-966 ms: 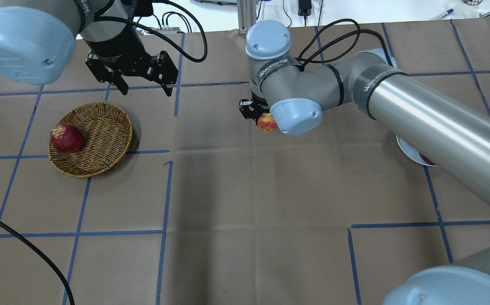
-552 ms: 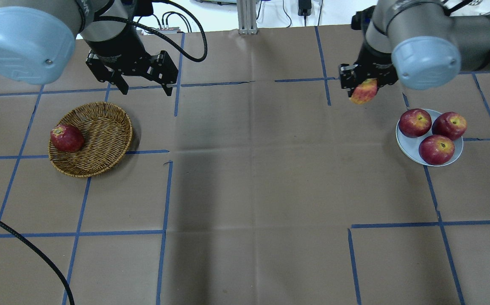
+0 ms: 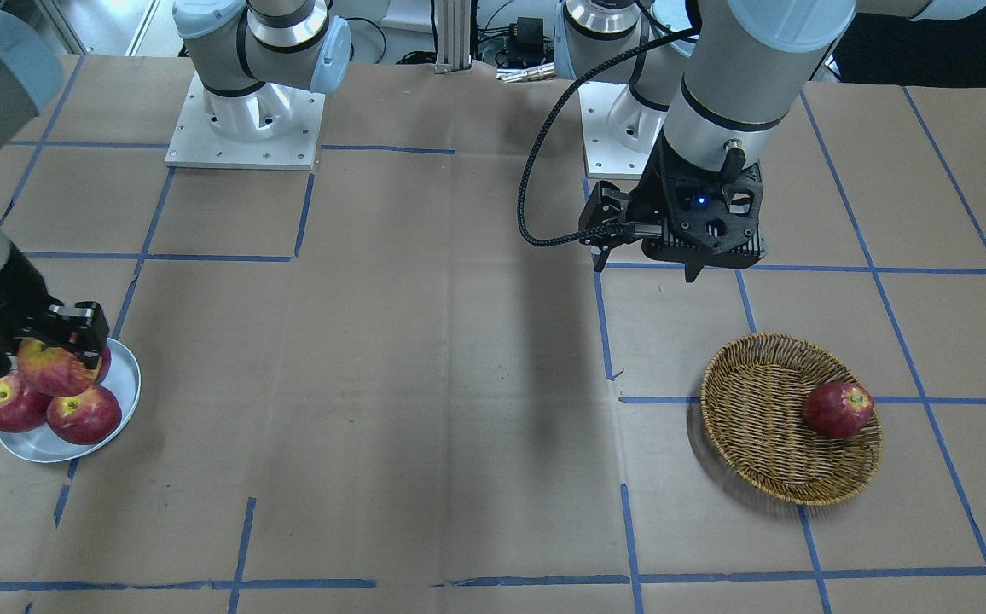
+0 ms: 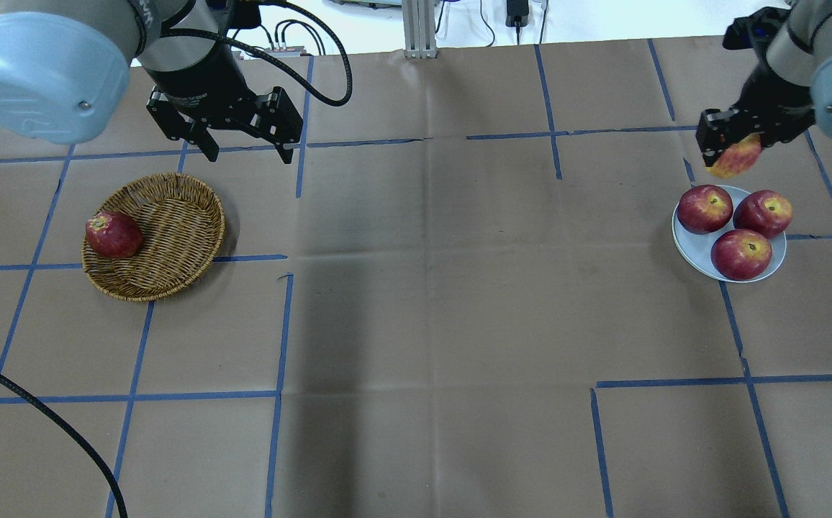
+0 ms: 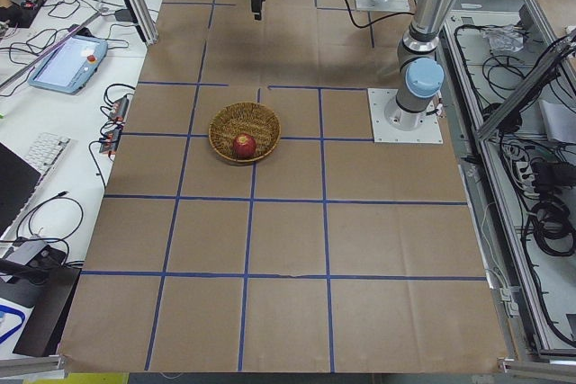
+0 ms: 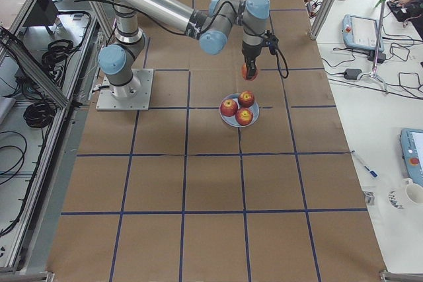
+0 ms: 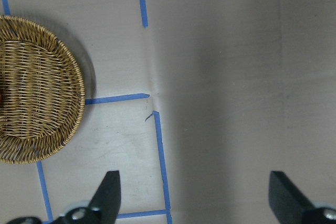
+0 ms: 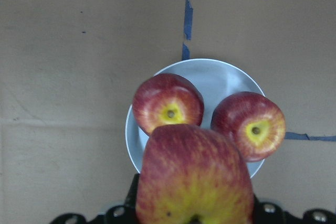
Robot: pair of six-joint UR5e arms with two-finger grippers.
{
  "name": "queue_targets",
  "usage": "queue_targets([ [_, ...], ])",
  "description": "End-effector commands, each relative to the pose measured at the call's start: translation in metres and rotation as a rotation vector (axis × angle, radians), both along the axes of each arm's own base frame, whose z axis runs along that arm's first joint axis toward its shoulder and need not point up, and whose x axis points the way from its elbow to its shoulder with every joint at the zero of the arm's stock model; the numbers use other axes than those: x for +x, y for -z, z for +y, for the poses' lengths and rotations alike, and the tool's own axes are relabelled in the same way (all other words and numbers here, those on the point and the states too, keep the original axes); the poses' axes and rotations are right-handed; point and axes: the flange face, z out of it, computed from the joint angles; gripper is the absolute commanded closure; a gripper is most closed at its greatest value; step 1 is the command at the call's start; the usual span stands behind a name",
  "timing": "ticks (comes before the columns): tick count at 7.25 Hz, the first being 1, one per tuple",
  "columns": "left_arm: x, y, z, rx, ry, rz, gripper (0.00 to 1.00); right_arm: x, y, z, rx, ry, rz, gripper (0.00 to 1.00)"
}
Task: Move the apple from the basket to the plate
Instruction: 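Carry the apple with the right gripper over the white plate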
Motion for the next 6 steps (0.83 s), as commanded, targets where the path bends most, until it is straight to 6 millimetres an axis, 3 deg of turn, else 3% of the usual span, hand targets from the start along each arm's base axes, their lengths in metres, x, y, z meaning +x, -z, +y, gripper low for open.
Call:
queue_targets([
  [1, 0.000, 0.000, 0.000, 0.000, 0.001, 0.000, 0.02, -0.032, 0.038, 0.021, 0.013, -0.019, -0.012, 0.41],
  [3, 0.000, 0.001, 0.000, 0.003, 0.001, -0.002, 0.02, -0.033, 0.063, 0.020, 0.013, -0.019, -0.011, 0.41],
  [6, 0.000, 0.003, -0.001, 0.006, 0.001, -0.002, 0.02, -0.034, 0.072, 0.018, 0.026, -0.015, -0.019, 0.40],
])
